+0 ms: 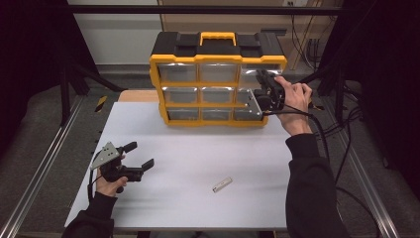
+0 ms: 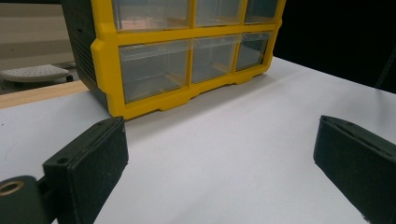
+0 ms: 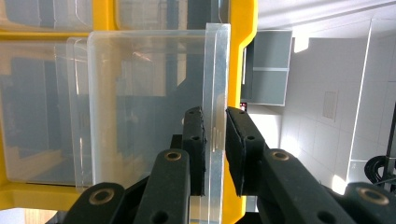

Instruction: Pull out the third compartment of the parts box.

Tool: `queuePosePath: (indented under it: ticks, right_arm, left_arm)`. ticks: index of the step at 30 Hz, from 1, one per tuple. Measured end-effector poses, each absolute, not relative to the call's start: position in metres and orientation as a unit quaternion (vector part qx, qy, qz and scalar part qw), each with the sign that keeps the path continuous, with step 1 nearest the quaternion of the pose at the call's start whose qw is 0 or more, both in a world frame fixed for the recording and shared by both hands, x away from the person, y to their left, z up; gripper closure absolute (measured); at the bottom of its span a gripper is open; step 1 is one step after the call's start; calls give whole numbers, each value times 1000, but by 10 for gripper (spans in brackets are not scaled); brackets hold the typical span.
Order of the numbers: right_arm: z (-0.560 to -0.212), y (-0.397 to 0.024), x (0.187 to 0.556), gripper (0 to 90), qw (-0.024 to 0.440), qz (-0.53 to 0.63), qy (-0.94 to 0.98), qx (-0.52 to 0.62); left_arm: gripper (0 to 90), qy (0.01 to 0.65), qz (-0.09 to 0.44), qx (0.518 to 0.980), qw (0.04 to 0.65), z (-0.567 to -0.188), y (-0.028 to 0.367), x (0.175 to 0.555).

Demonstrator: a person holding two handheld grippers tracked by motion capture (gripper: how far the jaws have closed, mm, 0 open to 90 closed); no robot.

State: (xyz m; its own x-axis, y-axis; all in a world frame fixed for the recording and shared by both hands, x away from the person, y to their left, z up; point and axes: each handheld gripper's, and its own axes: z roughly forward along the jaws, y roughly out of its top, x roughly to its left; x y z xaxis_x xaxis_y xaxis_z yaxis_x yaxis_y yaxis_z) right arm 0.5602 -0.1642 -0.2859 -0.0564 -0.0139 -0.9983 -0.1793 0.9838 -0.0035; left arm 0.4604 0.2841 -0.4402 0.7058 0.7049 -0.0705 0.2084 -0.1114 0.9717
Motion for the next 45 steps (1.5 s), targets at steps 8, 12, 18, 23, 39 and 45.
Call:
queuePosePath:
  ticks: [8,12,18,23,39,45]
  right_arm:
    - [-285,-165,554,785,681,61,726,-72]
    - [-284,-164,551,784,680,60,727,-71]
    - [-284,-163,547,784,679,61,729,-69]
    - [-284,-163,544,784,677,61,730,-70]
    - [-284,-164,538,783,675,60,731,-74]
    - [-282,-164,533,783,674,58,732,-79]
  left_arm:
    - [26,319,212,715,585,-440,284,460]
    - [27,320,213,714,585,-440,284,460]
    - [26,320,213,715,584,-440,284,460]
    - [27,320,213,714,585,-440,284,460]
    - [27,320,213,715,584,-440,284,460]
    - [27,320,214,715,584,-440,284,460]
